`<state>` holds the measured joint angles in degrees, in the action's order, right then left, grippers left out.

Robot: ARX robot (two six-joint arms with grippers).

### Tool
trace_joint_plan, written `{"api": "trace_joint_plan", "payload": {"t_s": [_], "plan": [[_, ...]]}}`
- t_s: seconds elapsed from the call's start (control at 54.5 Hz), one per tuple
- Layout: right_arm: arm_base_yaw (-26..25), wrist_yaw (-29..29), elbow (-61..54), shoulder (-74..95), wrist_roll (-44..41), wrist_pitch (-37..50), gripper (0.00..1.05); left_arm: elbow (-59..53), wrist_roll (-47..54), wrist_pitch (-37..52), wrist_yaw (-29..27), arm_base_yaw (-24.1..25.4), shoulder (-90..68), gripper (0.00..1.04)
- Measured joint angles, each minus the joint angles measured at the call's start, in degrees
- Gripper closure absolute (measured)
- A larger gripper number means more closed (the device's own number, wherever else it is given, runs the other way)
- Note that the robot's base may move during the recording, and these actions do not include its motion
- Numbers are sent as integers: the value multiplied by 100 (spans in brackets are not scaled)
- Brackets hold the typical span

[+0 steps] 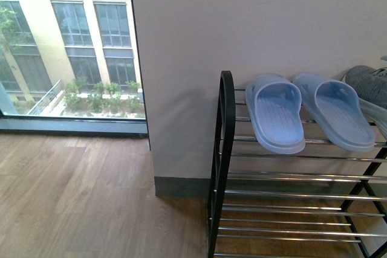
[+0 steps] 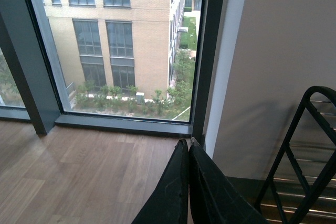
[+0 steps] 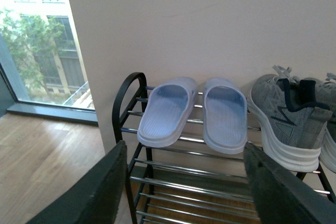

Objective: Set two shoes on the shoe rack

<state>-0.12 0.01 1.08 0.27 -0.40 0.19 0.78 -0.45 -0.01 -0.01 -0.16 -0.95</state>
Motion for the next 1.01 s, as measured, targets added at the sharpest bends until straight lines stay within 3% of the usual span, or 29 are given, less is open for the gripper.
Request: {"api": "trace_joint_plan", "payload": {"t_s": [0.055, 0.147, 0.403, 0.513, 1.008], "plan": [[0, 0, 0, 0, 0, 0, 25, 2, -2, 0, 0, 0, 0, 101], [0, 0, 0, 0, 2, 0, 8, 0, 0, 0, 0, 0, 2, 82], [0, 2, 0, 2, 2, 0, 9, 0, -2, 0, 0, 0, 2, 37], [7, -9, 0, 4, 2, 0, 9, 0, 0, 0, -17, 7, 2, 9], [7, 17, 0, -4, 4, -13, 9, 0, 4, 0, 9, 4, 4, 9]]}}
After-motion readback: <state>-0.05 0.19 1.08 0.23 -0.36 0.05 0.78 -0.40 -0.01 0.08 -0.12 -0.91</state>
